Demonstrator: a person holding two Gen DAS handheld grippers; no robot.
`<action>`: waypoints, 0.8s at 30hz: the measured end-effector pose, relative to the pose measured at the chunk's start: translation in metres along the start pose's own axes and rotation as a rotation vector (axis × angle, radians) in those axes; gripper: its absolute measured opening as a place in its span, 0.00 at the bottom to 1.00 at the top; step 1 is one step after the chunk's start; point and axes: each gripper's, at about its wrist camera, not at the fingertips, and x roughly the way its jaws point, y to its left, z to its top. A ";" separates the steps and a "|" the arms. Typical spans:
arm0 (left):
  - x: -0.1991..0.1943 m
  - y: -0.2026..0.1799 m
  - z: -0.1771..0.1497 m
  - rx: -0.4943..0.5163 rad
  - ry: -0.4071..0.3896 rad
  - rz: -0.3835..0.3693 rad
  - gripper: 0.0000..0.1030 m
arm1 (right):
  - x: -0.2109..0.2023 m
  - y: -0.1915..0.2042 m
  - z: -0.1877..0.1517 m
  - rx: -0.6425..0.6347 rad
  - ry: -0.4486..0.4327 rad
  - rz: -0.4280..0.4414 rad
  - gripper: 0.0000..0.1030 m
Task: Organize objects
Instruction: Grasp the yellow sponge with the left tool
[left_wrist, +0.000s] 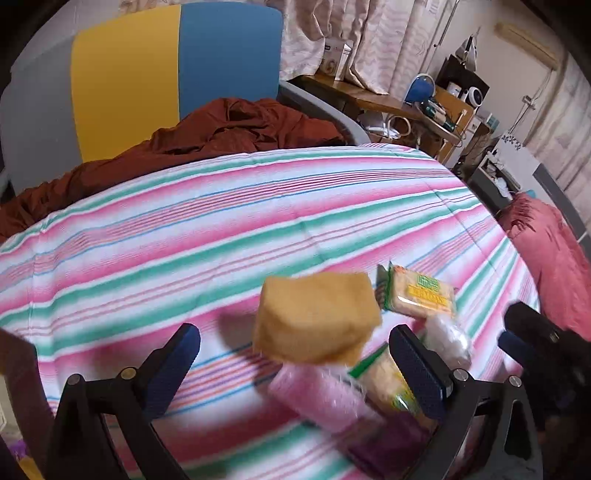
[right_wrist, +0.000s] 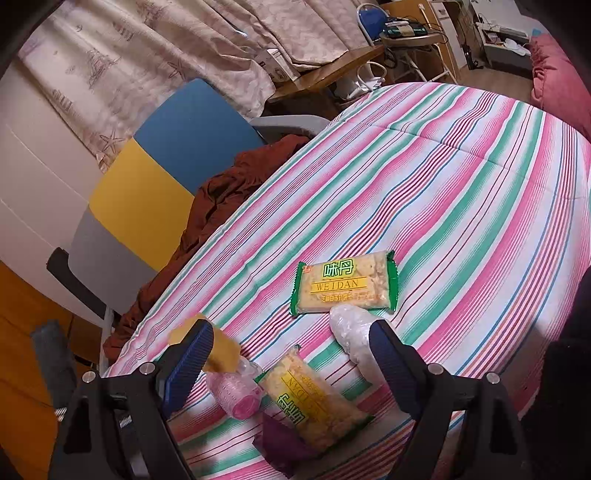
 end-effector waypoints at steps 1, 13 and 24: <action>0.004 -0.001 0.003 0.003 -0.001 0.005 1.00 | 0.001 0.000 0.000 0.002 0.003 0.002 0.85; 0.026 0.042 -0.004 -0.109 0.060 -0.079 0.67 | 0.012 0.007 -0.004 -0.033 0.058 -0.026 0.85; -0.004 0.074 -0.042 -0.199 0.022 -0.077 0.67 | 0.030 0.033 -0.019 -0.193 0.165 -0.025 0.85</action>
